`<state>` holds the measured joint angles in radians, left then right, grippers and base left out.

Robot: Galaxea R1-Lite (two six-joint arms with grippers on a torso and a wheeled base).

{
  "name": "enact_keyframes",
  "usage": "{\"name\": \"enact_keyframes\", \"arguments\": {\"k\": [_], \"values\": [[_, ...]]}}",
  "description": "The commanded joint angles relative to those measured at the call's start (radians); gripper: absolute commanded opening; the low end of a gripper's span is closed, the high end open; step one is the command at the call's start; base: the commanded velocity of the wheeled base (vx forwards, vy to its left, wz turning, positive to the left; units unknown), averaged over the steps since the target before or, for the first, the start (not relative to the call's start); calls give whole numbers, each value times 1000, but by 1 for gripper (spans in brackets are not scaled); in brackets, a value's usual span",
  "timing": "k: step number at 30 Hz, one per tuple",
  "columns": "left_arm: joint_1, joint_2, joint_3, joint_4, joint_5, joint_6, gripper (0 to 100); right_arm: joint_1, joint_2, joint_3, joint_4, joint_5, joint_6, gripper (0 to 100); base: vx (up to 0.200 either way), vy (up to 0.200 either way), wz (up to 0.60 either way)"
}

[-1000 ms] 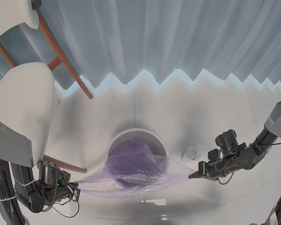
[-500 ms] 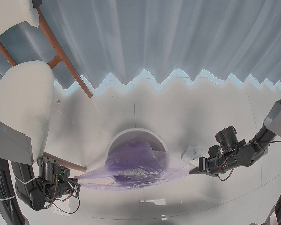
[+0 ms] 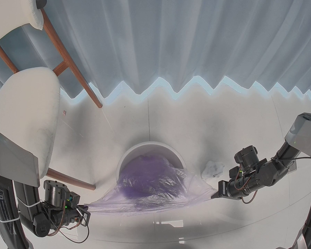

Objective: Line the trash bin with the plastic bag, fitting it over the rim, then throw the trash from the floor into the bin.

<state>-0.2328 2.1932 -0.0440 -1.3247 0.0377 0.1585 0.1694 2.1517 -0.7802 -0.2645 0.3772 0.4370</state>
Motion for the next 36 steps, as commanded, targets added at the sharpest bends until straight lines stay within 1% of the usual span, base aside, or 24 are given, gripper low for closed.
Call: {"name": "enact_keyframes", "arguments": {"k": [1, 5, 6, 8, 9, 10, 12, 15, 23, 24, 28, 32, 34, 36], "values": [[1, 30, -45, -1, 10, -4, 0, 1, 45, -17, -35, -31, 2, 0, 0, 0, 0], [-5, 31, -73, -4, 38, -5, 0, 1, 71, -13, -124, -58, 5, 0, 0, 0, 0], [-5, 31, -73, -4, 38, -5, 0, 1, 71, -13, -124, -58, 5, 0, 0, 0, 0], [0, 30, -126, -11, 51, -14, 0, -1, 88, -7, -233, -87, 29, 0, 0, 0, 0], [0, 30, -128, -13, 51, -14, 0, -1, 88, -7, -237, -89, 32, 0, 0, 0, 0], [0, 31, -145, -36, 51, -28, 0, -1, 88, -2, -288, -98, 55, 0, 0, 0, 0], [-11, 30, -146, -87, 51, -36, 0, -1, 79, 2, -334, -98, 80, 0, 0, 0, 0], [-23, 20, -134, -142, 51, -37, 0, 1, 54, 13, -361, -98, 91, 0, 0, 0, 0], [-23, 7, -137, -154, 51, -39, 0, 6, 28, 21, -366, -98, 92, 0, 0, 0, 0], [-25, 3, -132, -154, 51, -37, 0, 7, 28, 32, -366, -98, 81, 100, 0, 0, 0], [-28, -7, -109, -154, 51, -36, 0, 25, 0, 50, -363, -97, 98, 100, 0, 0, 0], [-37, -29, -92, -154, 48, -39, 0, 52, -70, 107, -357, -93, 104, 100, 0, 0, 0], [-45, -38, -86, -156, 48, -40, 0, 101, -138, 151, -345, -92, 108, 100, 0, 0, 0], [-49, -46, -79, -156, 47, -42, 0, 130, -165, 171, -341, -93, 108, 100, 0, 0, 0]]}}
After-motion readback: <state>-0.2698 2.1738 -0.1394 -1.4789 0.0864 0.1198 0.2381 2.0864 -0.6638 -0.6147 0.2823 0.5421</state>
